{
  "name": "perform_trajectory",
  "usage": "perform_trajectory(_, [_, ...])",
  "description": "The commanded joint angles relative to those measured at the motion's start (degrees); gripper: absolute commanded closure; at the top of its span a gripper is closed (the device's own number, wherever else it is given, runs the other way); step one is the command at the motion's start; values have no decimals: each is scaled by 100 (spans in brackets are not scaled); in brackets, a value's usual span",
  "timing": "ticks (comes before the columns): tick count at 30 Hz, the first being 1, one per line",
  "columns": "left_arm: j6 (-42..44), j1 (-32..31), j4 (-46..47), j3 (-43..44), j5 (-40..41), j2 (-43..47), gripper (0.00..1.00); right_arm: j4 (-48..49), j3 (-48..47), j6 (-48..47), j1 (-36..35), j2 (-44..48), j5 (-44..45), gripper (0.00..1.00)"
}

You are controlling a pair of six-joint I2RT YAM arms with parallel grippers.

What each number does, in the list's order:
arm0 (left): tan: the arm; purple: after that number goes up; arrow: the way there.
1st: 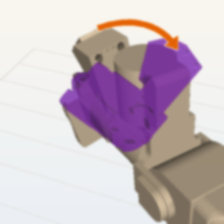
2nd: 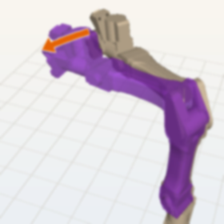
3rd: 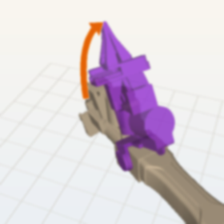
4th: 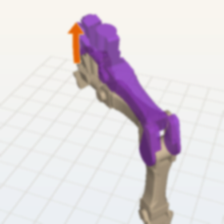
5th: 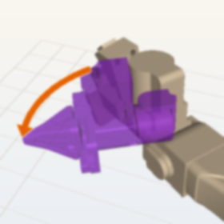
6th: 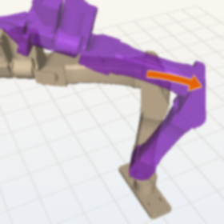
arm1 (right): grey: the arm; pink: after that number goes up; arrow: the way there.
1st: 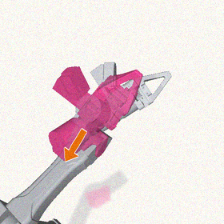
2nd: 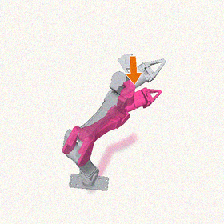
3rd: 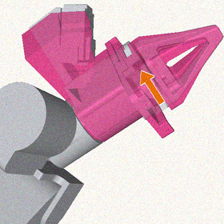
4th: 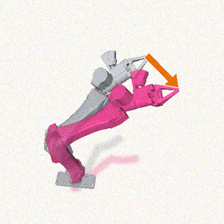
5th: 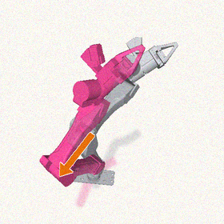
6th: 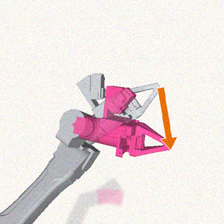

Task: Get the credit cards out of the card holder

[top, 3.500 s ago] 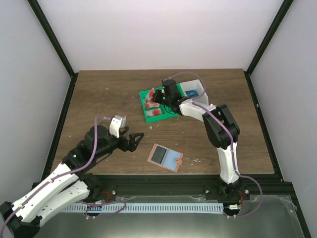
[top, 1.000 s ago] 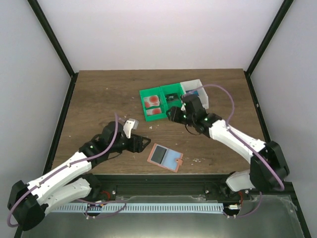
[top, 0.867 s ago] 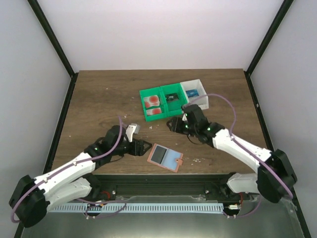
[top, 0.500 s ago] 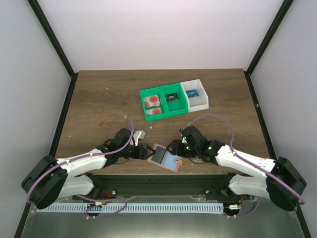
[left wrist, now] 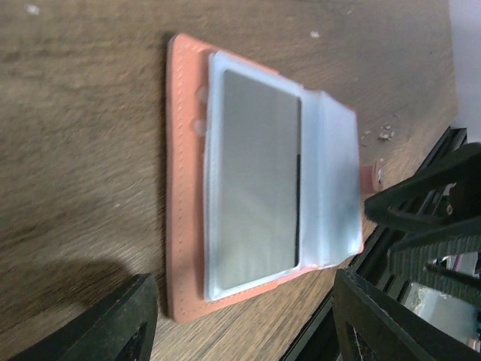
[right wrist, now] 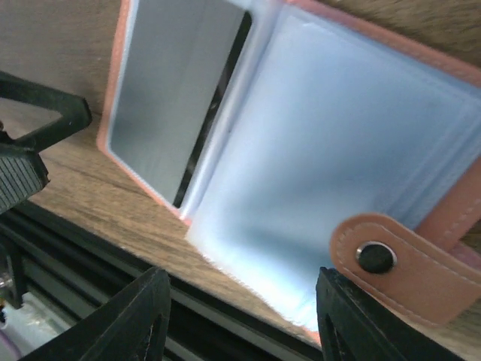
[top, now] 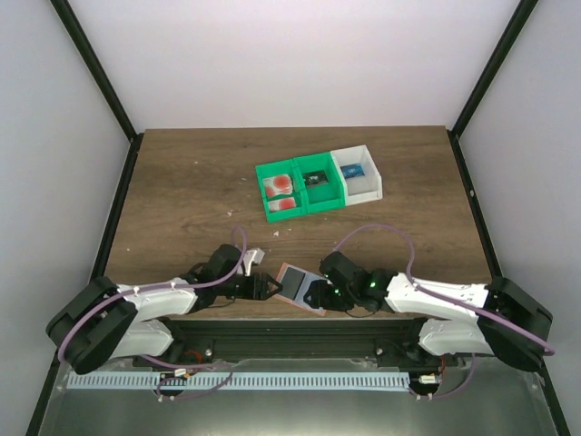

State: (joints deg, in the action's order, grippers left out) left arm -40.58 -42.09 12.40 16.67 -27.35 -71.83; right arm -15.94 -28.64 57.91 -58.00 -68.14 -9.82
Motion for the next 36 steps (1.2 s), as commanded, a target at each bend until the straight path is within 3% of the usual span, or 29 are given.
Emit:
perform_trajectory(1, [-177, 13, 473, -176, -112, -167, 34, -147, -1, -102, -54, 110, 556, 44])
perform_trajectory(10, [-530, -60, 819, -434, -208, -84, 37, 29, 177, -645, 18, -25, 1185, 41])
perform_trajectory(21, [-1111, -597, 1627, -557, -351, -181, 55, 565, -10, -1556, 441, -595, 1283, 41])
perform_trajectory(28, [-1262, -661, 1614, -643, -34, 80, 66, -53, -524, -1589, 438, -611, 1488, 41])
perform_trajectory(32, [-1186, -665, 912, -584, 378, 536, 66, -336, -649, -1486, 438, -181, 1408, 41])
perform_trajectory(36, [-1292, -666, 512, -575, 708, 1091, 57, -154, -577, -1326, 431, 134, 1021, 41])
